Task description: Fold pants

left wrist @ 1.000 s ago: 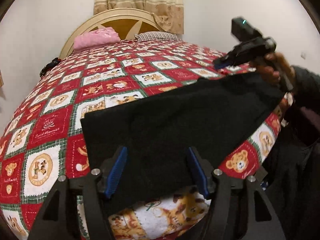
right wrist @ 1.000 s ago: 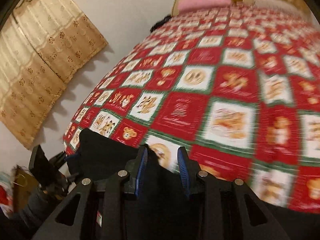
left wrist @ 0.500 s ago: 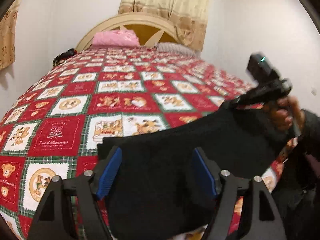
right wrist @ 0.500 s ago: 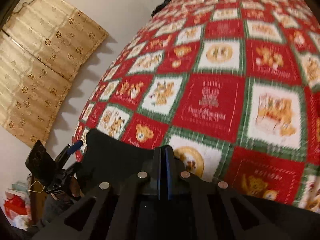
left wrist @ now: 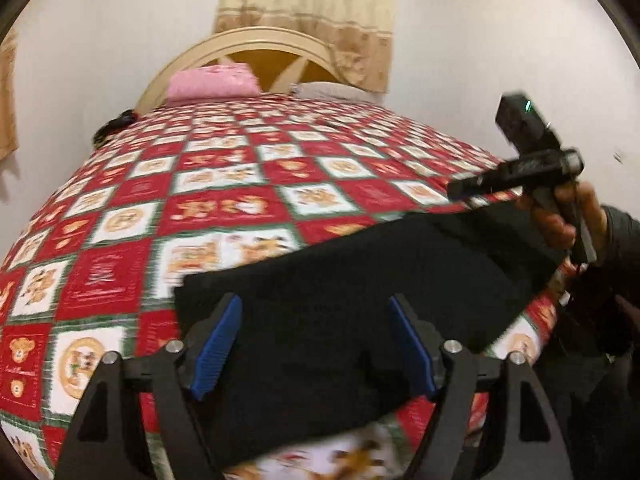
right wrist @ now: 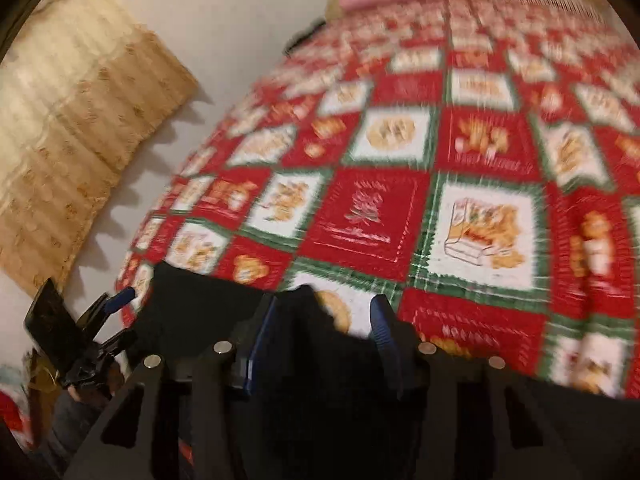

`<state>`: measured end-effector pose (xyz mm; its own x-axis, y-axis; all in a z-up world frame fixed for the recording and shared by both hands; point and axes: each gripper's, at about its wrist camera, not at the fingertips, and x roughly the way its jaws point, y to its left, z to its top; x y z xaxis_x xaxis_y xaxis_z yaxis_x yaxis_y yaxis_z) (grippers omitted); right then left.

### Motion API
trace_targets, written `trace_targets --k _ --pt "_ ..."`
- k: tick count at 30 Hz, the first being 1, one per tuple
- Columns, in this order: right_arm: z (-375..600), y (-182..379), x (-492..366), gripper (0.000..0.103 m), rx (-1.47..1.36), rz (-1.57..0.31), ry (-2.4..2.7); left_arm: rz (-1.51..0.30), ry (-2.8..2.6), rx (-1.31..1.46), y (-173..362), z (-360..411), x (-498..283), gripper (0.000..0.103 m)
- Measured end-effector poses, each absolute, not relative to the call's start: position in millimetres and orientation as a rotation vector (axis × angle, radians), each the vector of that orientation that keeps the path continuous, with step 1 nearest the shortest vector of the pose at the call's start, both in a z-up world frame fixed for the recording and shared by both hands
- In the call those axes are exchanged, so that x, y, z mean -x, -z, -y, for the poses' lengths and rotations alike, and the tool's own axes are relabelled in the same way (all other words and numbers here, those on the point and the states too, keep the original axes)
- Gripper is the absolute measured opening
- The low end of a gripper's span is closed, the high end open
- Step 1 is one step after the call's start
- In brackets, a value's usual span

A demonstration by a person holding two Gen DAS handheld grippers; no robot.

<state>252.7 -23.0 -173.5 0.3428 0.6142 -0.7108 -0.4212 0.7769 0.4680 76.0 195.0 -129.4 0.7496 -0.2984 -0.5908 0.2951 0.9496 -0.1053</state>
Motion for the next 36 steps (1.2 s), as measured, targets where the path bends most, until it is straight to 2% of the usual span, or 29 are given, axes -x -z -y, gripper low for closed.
trace_targets --k 5,11,14,15,17,19,25,30,36 --pt "18.4 152.7 -186.5 0.050 -0.150 -0.997 -0.849 -0.717 0.361 -0.060 150.8 -173.2 -73.3 0.080" --pt "3.5 198.4 -141.2 0.049 -0.041 -1.143 -0.904 -0.721 0.358 -0.110 160.5 -170.4 -61.7 0.080" --pt "2.7 199.3 -125.7 0.048 0.032 -1.079 -0.908 -0.724 0.364 -0.106 159.3 -173.6 -57.2 0.080" --pt "4.2 198.7 -126.8 0.046 0.021 -1.089 -0.900 -0.722 0.367 -0.112 159.5 -174.1 -55.6 0.080" --pt "5.7 197.2 -130.1 0.028 0.033 -1.088 -0.870 -0.724 0.371 -0.115 159.4 -174.9 -55.8 0.080" --pt "5.8 196.1 -128.3 0.025 0.077 -1.053 -0.833 -0.727 0.368 -0.121 159.5 -174.1 -55.9 0.080" --pt "0.9 201.4 -118.1 0.025 0.168 -1.018 -0.837 -0.731 0.374 -0.125 157.6 -175.2 -56.1 0.081" --pt "23.8 192.5 -123.9 0.025 0.081 -1.041 -0.845 -0.680 0.394 -0.143 134.2 -153.2 -50.0 0.081" --pt "61.4 181.7 -128.7 0.034 0.017 -0.983 -0.724 -0.665 0.461 -0.115 116.7 -116.5 -70.8 0.081"
